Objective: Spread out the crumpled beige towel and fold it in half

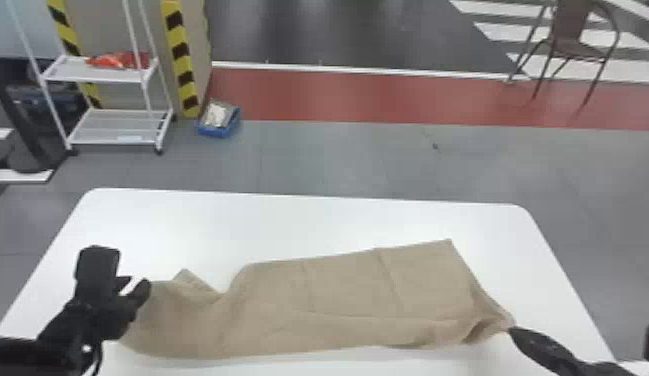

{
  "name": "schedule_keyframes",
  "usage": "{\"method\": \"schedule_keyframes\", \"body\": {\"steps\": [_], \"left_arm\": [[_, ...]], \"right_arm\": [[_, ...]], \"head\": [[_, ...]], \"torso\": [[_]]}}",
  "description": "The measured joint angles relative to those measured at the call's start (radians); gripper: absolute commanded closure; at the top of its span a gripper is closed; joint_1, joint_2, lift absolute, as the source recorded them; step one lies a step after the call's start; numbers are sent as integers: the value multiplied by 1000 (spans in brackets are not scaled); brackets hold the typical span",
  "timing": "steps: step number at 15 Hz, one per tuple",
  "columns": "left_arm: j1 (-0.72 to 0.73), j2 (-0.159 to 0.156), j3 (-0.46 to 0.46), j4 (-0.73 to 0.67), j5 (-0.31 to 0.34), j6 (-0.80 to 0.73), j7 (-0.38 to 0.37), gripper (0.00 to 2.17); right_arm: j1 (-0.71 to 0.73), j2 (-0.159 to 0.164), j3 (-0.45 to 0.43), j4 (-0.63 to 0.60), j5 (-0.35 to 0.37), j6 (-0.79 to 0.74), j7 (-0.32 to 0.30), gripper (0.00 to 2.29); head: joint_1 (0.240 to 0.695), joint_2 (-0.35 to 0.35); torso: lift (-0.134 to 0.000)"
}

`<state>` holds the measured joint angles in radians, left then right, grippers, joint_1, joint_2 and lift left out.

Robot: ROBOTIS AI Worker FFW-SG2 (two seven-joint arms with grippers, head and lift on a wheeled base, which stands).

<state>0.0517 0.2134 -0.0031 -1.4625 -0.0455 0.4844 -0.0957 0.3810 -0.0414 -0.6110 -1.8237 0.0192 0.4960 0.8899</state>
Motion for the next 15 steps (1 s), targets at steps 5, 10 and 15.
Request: {"method": "schedule_keyframes", "body": {"steps": [5,10,15], "left_arm": [[13,2,-5,-23,10,24,-16,748],[-24,-5,-22,10,7,49,-20,745],[-54,-1,-52,62,-20,36,-18,748]], "right_arm": [[0,0,-3,2,4,-7,-3,1598],[0,0,7,7,4,-21,-4,1598],[4,0,-7,5,1,-21,6,1598]], "head": [[695,-110],[695,-116],[695,-123]], "torso": [[0],[0],[0]]}}
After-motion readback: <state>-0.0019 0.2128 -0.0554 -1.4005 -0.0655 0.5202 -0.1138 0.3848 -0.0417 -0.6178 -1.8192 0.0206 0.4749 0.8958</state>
